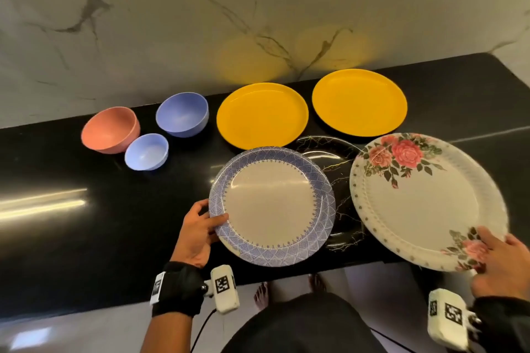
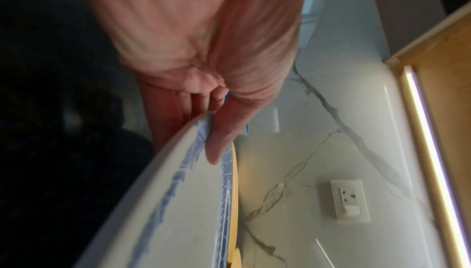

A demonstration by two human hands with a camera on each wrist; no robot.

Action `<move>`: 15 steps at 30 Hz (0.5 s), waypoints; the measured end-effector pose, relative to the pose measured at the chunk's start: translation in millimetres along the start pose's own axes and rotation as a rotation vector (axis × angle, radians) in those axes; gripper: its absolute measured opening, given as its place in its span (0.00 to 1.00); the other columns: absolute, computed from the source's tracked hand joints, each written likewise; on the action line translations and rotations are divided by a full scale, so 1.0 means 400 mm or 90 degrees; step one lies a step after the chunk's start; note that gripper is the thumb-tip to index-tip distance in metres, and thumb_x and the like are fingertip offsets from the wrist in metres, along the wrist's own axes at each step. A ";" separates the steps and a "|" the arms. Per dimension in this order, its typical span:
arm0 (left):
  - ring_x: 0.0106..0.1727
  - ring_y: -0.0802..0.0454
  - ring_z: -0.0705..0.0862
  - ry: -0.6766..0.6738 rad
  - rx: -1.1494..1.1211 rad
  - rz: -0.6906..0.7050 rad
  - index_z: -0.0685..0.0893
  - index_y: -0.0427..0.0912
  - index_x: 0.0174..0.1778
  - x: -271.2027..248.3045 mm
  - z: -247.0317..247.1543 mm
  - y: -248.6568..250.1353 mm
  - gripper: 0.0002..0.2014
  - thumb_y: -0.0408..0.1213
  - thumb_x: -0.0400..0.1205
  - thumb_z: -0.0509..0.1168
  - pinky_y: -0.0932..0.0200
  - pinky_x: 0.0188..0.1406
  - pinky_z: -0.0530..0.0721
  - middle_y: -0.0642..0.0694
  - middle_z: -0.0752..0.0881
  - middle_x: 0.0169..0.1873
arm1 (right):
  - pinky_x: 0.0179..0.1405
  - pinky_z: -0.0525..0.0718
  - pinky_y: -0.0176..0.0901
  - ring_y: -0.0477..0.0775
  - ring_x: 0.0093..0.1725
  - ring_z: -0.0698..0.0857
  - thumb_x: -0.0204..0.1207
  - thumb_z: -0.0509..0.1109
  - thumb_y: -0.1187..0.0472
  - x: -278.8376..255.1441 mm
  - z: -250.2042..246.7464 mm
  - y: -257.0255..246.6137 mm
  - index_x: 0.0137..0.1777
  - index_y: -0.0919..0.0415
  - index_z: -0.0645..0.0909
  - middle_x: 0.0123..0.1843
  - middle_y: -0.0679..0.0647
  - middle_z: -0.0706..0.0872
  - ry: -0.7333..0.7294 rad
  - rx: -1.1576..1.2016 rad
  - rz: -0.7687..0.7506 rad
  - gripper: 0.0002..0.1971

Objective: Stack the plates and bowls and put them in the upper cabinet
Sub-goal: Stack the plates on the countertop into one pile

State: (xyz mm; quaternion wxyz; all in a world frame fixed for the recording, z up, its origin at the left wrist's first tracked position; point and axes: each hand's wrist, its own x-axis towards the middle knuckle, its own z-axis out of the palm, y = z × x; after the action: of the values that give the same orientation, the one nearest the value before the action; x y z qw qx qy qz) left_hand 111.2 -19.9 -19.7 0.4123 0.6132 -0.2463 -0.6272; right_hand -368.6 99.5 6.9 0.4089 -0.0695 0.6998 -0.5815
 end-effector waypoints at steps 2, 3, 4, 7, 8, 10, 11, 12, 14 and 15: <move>0.50 0.38 0.88 -0.021 0.012 -0.006 0.77 0.40 0.64 0.003 0.035 0.000 0.22 0.22 0.75 0.71 0.45 0.44 0.87 0.35 0.89 0.54 | 0.17 0.81 0.27 0.36 0.23 0.87 0.16 0.78 0.28 -0.015 -0.017 -0.022 0.43 0.51 0.74 0.23 0.38 0.87 -0.001 0.033 -0.001 0.49; 0.51 0.38 0.88 -0.032 0.019 -0.009 0.77 0.40 0.63 0.004 0.052 -0.002 0.22 0.22 0.75 0.71 0.44 0.44 0.87 0.35 0.89 0.54 | 0.17 0.81 0.27 0.36 0.23 0.87 0.17 0.78 0.28 -0.025 -0.022 -0.036 0.43 0.51 0.74 0.23 0.38 0.87 0.008 0.037 0.000 0.50; 0.52 0.37 0.88 -0.041 0.026 -0.011 0.77 0.41 0.63 0.005 0.066 -0.003 0.23 0.22 0.74 0.71 0.44 0.45 0.87 0.35 0.89 0.55 | 0.17 0.81 0.27 0.36 0.24 0.87 0.18 0.78 0.28 -0.023 -0.027 -0.040 0.44 0.52 0.75 0.23 0.39 0.87 0.019 0.049 0.003 0.50; 0.53 0.37 0.88 -0.061 0.041 -0.020 0.76 0.41 0.63 0.004 0.112 -0.007 0.22 0.22 0.75 0.71 0.43 0.46 0.87 0.36 0.89 0.55 | 0.32 0.91 0.43 0.44 0.35 0.92 0.33 0.84 0.39 -0.029 -0.029 -0.034 0.63 0.65 0.79 0.37 0.47 0.93 0.063 0.122 -0.008 0.54; 0.53 0.38 0.88 -0.066 0.045 -0.022 0.76 0.41 0.63 0.004 0.127 -0.009 0.22 0.21 0.75 0.71 0.44 0.46 0.88 0.36 0.89 0.55 | 0.43 0.91 0.55 0.52 0.45 0.93 0.39 0.88 0.46 -0.030 -0.023 -0.027 0.69 0.65 0.78 0.47 0.54 0.93 0.096 0.145 -0.007 0.53; 0.52 0.38 0.89 -0.071 0.052 -0.031 0.76 0.41 0.63 0.002 0.150 -0.015 0.22 0.21 0.76 0.70 0.44 0.46 0.88 0.37 0.89 0.54 | 0.55 0.87 0.64 0.60 0.52 0.91 0.52 0.87 0.59 -0.035 0.003 -0.014 0.70 0.62 0.79 0.58 0.62 0.89 0.124 0.180 -0.010 0.42; 0.52 0.38 0.89 -0.070 0.053 -0.035 0.76 0.41 0.63 0.003 0.160 -0.019 0.22 0.22 0.76 0.70 0.44 0.46 0.88 0.37 0.89 0.54 | 0.53 0.88 0.62 0.57 0.48 0.92 0.61 0.83 0.63 -0.037 0.018 -0.010 0.68 0.63 0.80 0.58 0.63 0.89 0.132 0.189 -0.019 0.33; 0.52 0.38 0.89 -0.067 0.049 -0.037 0.76 0.41 0.64 0.003 0.168 -0.024 0.21 0.22 0.76 0.70 0.44 0.45 0.88 0.37 0.90 0.54 | 0.46 0.90 0.56 0.53 0.42 0.93 0.69 0.79 0.66 -0.036 0.038 -0.004 0.67 0.63 0.81 0.57 0.63 0.89 0.149 0.185 -0.025 0.25; 0.52 0.40 0.89 -0.064 0.036 -0.032 0.77 0.41 0.64 0.002 0.186 -0.032 0.21 0.23 0.76 0.71 0.46 0.44 0.88 0.39 0.90 0.53 | 0.31 0.90 0.44 0.46 0.33 0.92 0.75 0.73 0.69 -0.026 0.060 0.015 0.68 0.64 0.81 0.53 0.63 0.90 0.168 0.177 -0.015 0.20; 0.52 0.40 0.89 -0.061 0.034 -0.022 0.77 0.42 0.64 0.001 0.195 -0.033 0.21 0.24 0.77 0.71 0.48 0.43 0.88 0.40 0.91 0.53 | 0.27 0.89 0.41 0.46 0.30 0.91 0.76 0.72 0.70 -0.023 0.069 0.025 0.68 0.64 0.80 0.50 0.62 0.90 0.167 0.169 -0.009 0.20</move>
State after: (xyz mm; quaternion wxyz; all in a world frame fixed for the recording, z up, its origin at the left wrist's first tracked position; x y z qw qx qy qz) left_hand 32.4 -28.3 -20.8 0.3725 0.5972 -0.2716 -0.6564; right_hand -340.8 87.1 2.9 0.3152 0.0565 0.6641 -0.6756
